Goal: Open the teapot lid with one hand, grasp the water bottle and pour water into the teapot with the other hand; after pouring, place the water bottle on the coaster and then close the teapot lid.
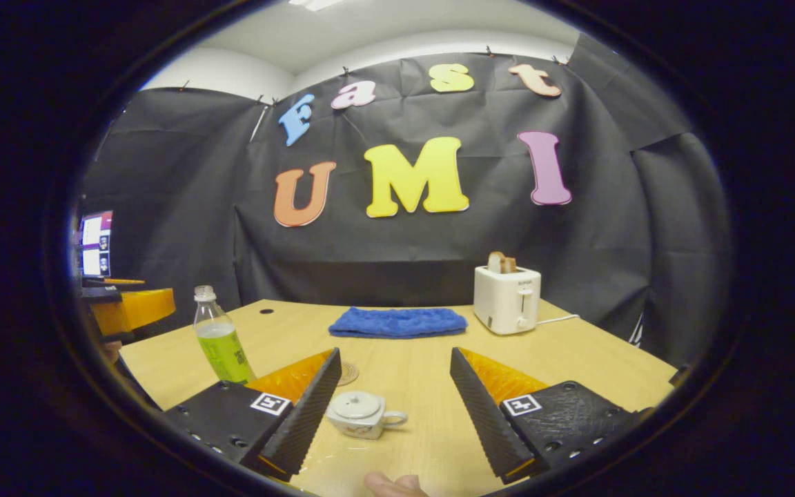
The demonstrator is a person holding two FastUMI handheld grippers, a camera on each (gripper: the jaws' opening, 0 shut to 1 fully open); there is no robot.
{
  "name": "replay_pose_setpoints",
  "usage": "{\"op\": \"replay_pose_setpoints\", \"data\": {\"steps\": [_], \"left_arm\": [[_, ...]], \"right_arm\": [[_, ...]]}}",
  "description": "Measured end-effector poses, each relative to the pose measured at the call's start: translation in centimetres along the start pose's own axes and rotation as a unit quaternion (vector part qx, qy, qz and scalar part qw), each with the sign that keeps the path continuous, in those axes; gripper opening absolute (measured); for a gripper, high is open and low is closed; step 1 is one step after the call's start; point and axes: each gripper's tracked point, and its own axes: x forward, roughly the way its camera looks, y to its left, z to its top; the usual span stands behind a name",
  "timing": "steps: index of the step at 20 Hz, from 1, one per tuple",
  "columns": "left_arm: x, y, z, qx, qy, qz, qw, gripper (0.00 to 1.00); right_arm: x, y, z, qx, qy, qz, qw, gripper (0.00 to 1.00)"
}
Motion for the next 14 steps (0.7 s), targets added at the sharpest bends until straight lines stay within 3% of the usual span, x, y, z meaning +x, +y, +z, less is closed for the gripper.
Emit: {"op": "replay_pose_setpoints", "data": {"steps": [3, 7, 10, 12, 13, 14], "left_arm": [[0.2, 0.4, 0.0, -0.007, -0.001, 0.001, 1.0, 1.0], [0.3, 0.1, -0.3, -0.01, 0.003, 0.0, 1.0, 1.0], [0.3, -0.3, -0.4, -0.008, 0.004, -0.007, 1.0, 1.0], [0.5, -0.6, -0.6, -0.005, 0.007, -0.008, 1.0, 1.0], [0.5, -0.5, -0.7, -0.004, 0.007, -0.009, 1.0, 1.0], [0.5, -0.5, -0.6, -0.001, 0.007, -0.008, 1.0, 1.0]], "right_arm": [[1.4, 0.7, -2.6, -0.022, 0.016, 0.001, 1.0, 0.95], [2.9, 3.3, -5.1, -0.024, 0.027, 0.04, 0.999, 0.95], [4.0, 4.4, -5.4, -0.027, 0.03, 0.05, 0.998, 0.78], [4.7, 5.0, -5.8, -0.031, 0.038, 0.049, 0.998, 0.8], [5.1, 5.5, -6.5, -0.034, 0.046, 0.053, 0.997, 0.68], [5.4, 5.9, -7.1, -0.038, 0.056, 0.061, 0.996, 0.66]]}}
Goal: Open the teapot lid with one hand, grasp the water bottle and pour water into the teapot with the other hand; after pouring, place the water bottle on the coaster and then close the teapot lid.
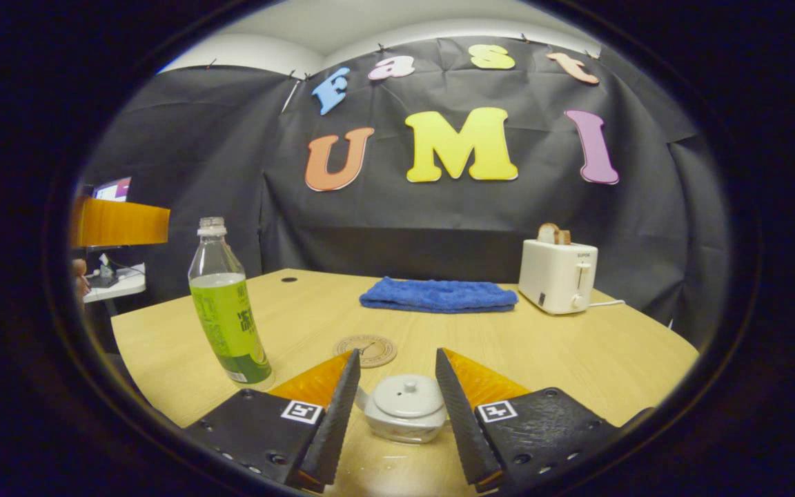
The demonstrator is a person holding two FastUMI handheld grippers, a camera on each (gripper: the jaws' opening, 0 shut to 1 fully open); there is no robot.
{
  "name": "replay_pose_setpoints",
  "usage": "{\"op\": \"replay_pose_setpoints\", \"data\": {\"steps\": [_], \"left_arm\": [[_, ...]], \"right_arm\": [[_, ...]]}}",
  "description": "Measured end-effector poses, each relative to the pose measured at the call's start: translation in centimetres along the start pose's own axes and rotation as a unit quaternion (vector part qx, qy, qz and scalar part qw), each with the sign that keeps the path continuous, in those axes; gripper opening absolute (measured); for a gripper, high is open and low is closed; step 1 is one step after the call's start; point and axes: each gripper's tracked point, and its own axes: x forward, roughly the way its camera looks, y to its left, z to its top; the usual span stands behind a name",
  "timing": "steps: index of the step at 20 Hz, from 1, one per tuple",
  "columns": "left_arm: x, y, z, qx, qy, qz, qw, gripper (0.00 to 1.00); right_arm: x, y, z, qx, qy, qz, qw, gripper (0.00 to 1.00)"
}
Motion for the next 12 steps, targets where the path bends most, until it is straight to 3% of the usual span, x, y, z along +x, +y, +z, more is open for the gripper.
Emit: {"op": "replay_pose_setpoints", "data": {"steps": [3, 5, 6, 12], "left_arm": [[0.2, 0.2, -0.1, 0.003, -0.001, 0.006, 1.0, 1.0], [0.3, 0.4, -0.1, -0.001, 0.001, 0.007, 1.0, 1.0], [0.3, 0.5, -0.1, -0.002, 0.001, 0.008, 1.0, 1.0], [0.3, 0.7, -0.1, -0.001, 0.001, 0.009, 1.0, 1.0]], "right_arm": [[0.3, -1.4, -0.2, 0.016, 0.002, -0.025, 1.0, 0.35], [0.5, -1.7, -0.5, 0.044, 0.003, -0.023, 0.999, 0.11], [0.6, -1.4, -0.4, 0.047, 0.004, -0.019, 0.999, 0.07], [0.5, -1.5, -0.5, 0.039, 0.006, -0.022, 0.999, 0.07]]}}
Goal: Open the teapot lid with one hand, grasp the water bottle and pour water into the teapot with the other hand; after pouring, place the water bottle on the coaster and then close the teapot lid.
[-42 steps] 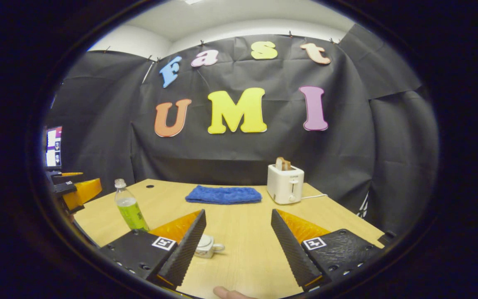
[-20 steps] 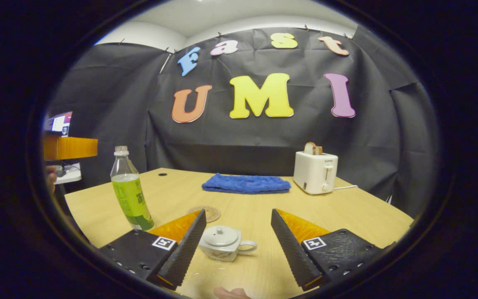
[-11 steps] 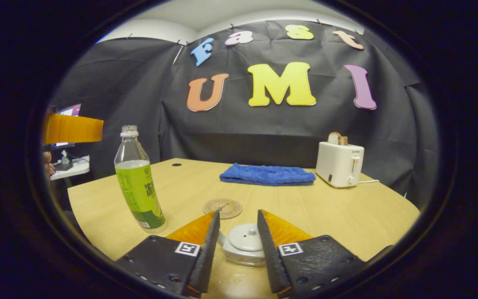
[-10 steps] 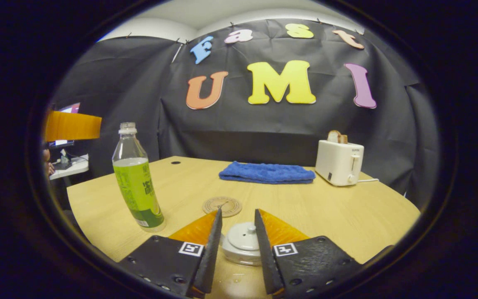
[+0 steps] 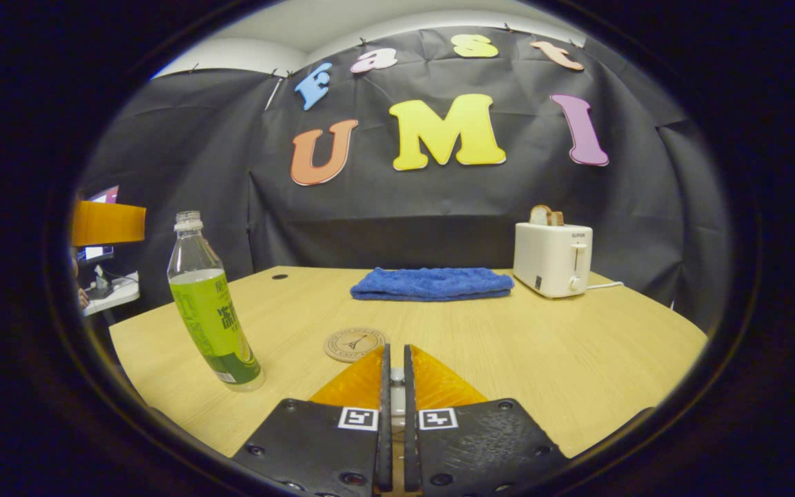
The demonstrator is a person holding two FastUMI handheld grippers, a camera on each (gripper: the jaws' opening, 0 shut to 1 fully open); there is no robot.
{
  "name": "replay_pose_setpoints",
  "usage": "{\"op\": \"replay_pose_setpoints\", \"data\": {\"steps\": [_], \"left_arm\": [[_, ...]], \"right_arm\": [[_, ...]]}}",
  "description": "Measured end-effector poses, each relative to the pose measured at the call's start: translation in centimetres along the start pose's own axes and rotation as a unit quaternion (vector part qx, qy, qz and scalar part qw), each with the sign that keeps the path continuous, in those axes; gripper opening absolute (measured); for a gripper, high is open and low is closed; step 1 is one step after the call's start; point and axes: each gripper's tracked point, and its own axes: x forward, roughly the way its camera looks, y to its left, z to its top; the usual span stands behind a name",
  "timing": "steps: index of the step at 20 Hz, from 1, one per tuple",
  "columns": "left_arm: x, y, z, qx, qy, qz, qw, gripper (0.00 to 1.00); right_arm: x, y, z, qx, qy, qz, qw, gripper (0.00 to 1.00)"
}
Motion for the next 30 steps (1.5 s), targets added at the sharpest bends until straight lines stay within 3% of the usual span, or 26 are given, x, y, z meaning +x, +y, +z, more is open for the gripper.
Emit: {"op": "replay_pose_setpoints", "data": {"steps": [4, 5, 7, 10, 16, 23, 30], "left_arm": [[0.2, 0.0, -0.3, -0.002, 0.003, -0.003, 1.0, 1.0], [0.3, 0.1, -0.4, -0.002, 0.004, -0.004, 1.0, 1.0], [0.6, 0.2, -0.6, -0.001, 0.006, -0.005, 1.0, 1.0], [1.1, 0.3, -1.0, -0.01, 0.013, -0.01, 1.0, 1.0], [1.6, -0.6, -1.5, 0.006, 0.012, -0.031, 0.999, 1.0], [3.9, -3.2, -3.7, -0.035, 0.011, -0.085, 0.996, 1.0], [7.4, -3.1, -7.3, -0.03, -0.02, -0.082, 0.996, 1.0]], "right_arm": [[-0.1, -0.1, 0.4, 0.003, -0.004, 0.001, 1.0, 0.07], [0.0, 0.1, 0.4, 0.0, -0.009, 0.001, 1.0, 0.01], [-0.1, 0.2, 1.0, -0.018, -0.016, -0.001, 1.0, 0.01], [-1.1, -0.6, 3.6, -0.03, -0.042, -0.019, 0.998, 0.01], [-5.8, -2.0, 8.8, -0.022, -0.092, -0.004, 0.995, 0.01], [-9.9, -3.9, 11.2, -0.034, -0.119, -0.004, 0.992, 0.01], [-9.8, -4.5, 11.0, -0.022, -0.105, -0.002, 0.994, 0.01]]}}
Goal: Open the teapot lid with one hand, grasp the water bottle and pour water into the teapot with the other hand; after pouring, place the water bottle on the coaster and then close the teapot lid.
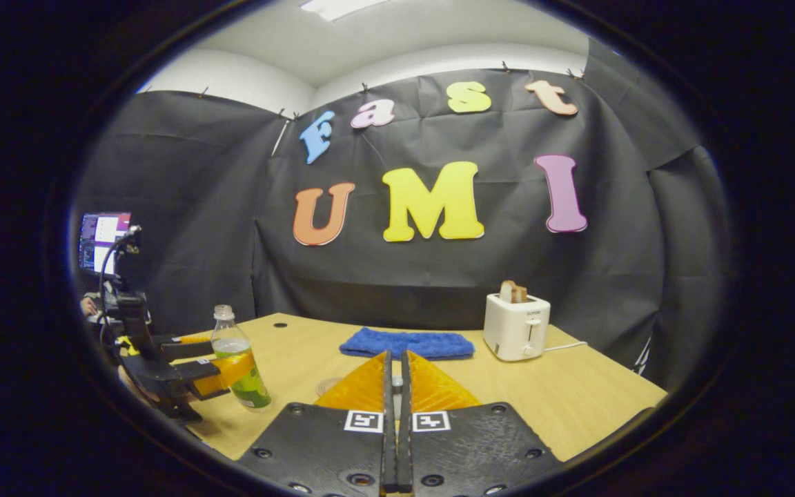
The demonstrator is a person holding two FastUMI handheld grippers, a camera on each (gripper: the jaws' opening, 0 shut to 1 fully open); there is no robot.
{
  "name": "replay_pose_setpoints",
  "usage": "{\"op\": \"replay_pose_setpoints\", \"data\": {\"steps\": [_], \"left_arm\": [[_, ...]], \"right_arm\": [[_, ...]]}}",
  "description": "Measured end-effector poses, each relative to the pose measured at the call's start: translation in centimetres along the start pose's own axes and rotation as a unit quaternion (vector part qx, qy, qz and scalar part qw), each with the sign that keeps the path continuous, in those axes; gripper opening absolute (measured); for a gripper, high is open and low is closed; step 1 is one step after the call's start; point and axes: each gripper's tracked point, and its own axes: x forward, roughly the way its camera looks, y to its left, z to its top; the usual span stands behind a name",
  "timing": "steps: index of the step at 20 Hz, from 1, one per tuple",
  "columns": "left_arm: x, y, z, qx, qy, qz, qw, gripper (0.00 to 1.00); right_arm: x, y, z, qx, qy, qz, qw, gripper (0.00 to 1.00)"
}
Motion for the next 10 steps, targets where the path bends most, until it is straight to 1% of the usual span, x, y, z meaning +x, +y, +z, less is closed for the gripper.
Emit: {"op": "replay_pose_setpoints", "data": {"steps": [2, 3, 4, 5, 6, 7, 8, 10], "left_arm": [[0.5, 0.36, -1.24, 0.002, 0.011, 0.009, 1.0, 1.0], [0.61, 0.57, -1.26, 0.005, 0.006, 0.014, 1.0, 1.0], [0.62, 0.48, -1.11, 0.012, 0.002, 0.015, 1.0, 1.0], [0.63, 0.27, -0.8, 0.017, -0.004, 0.009, 1.0, 0.98], [0.69, -0.17, -0.73, 0.021, -0.008, -0.001, 1.0, 0.94], [0.57, -0.27, -0.81, 0.021, -0.009, -0.005, 1.0, 0.82], [0.6, -0.21, -0.89, 0.021, -0.007, -0.005, 1.0, 0.79], [0.49, -0.2, -0.85, 0.023, -0.006, -0.006, 1.0, 0.78]], "right_arm": [[0.07, -0.11, -0.22, -0.001, 0.003, -0.001, 1.0, 0.01], [0.06, -0.18, -0.27, -0.001, 0.003, -0.003, 1.0, 0.01], [0.06, -0.24, -0.24, -0.001, 0.004, -0.005, 1.0, 0.01], [0.1, -0.33, -0.36, -0.002, 0.005, -0.007, 1.0, 0.01], [0.11, -0.41, -0.32, -0.002, 0.006, -0.008, 1.0, 0.01], [0.17, -0.41, -0.43, -0.002, 0.007, -0.009, 1.0, 0.01], [0.25, -0.43, -0.55, -0.003, 0.009, -0.009, 1.0, 0.01], [0.26, -0.37, -0.62, -0.002, 0.011, -0.008, 1.0, 0.01]]}}
